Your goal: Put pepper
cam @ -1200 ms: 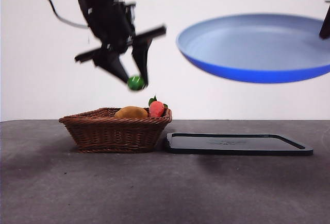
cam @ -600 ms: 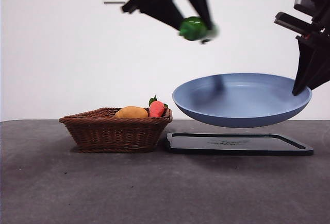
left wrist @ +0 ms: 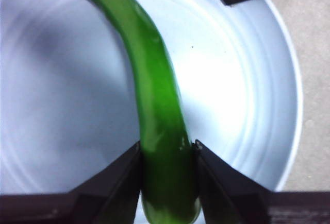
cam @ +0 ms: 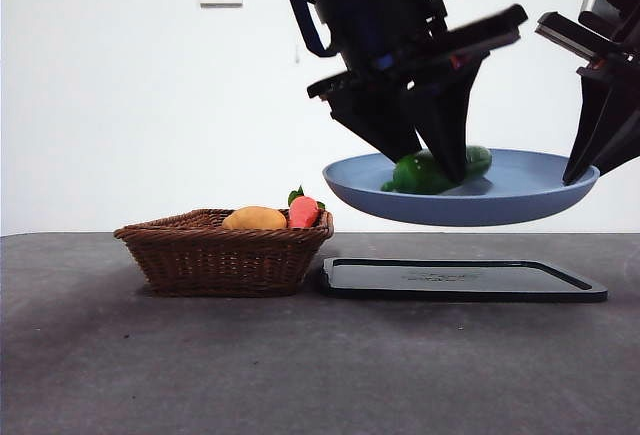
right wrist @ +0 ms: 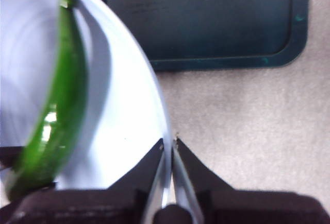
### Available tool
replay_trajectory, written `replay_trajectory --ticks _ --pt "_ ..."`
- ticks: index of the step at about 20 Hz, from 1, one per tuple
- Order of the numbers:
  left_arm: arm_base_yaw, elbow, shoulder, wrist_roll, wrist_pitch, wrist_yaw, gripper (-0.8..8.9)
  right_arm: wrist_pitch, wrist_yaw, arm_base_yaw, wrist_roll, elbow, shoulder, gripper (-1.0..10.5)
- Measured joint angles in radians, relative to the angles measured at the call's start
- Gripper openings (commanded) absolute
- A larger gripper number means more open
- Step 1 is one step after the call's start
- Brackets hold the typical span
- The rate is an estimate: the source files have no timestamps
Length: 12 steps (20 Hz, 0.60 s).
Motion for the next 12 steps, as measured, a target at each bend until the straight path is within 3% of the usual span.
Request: replay_trajectory --ticks 4,12 --pt "0.0 0.0 0.012 0.003 0.003 0.0 2.35 -0.013 -0.023 -0.002 0.009 0.0 0.0 0.1" --pt "0.0 0.0 0.009 0.003 -0.039 0.012 2.35 -0.048 -0.027 -0.001 0.01 0.0 0.0 0.1"
